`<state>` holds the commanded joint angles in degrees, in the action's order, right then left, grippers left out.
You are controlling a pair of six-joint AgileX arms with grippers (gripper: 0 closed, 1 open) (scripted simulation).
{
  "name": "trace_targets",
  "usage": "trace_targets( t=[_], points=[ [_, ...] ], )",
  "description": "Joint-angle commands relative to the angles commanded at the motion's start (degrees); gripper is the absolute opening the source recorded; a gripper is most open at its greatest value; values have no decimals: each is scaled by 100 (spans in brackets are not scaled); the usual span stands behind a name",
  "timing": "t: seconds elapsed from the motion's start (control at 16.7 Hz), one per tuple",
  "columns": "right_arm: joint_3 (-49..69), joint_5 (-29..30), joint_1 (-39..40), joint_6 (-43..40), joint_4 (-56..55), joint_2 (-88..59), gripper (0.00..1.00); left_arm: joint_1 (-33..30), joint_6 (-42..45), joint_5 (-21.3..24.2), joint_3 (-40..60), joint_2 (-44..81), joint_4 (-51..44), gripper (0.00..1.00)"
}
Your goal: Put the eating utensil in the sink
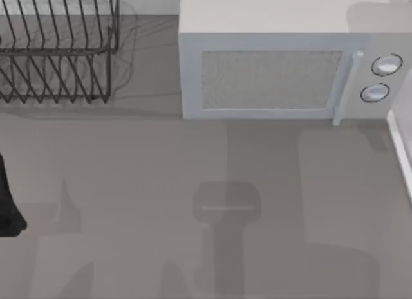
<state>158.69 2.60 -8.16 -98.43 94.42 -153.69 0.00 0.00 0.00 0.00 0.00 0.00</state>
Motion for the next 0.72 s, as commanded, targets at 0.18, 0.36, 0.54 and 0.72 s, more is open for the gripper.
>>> trace_targets(
  t=[0.18,0.36,0.54,0.72],
  points=[
    [-105,0,-27,7,-101,55,0,0,0,0,0,0,0,100],
    [-647,-2,-18,8,-533,220,0,0,0,0,0,0,0,100],
    [-1461,-7,-12,6,-986,358,0,0,0,0,0,0,0,100],
    [-2053,-9,-5,-1,-1468,524,0,0,0,0,0,0,0,100]
  ],
)
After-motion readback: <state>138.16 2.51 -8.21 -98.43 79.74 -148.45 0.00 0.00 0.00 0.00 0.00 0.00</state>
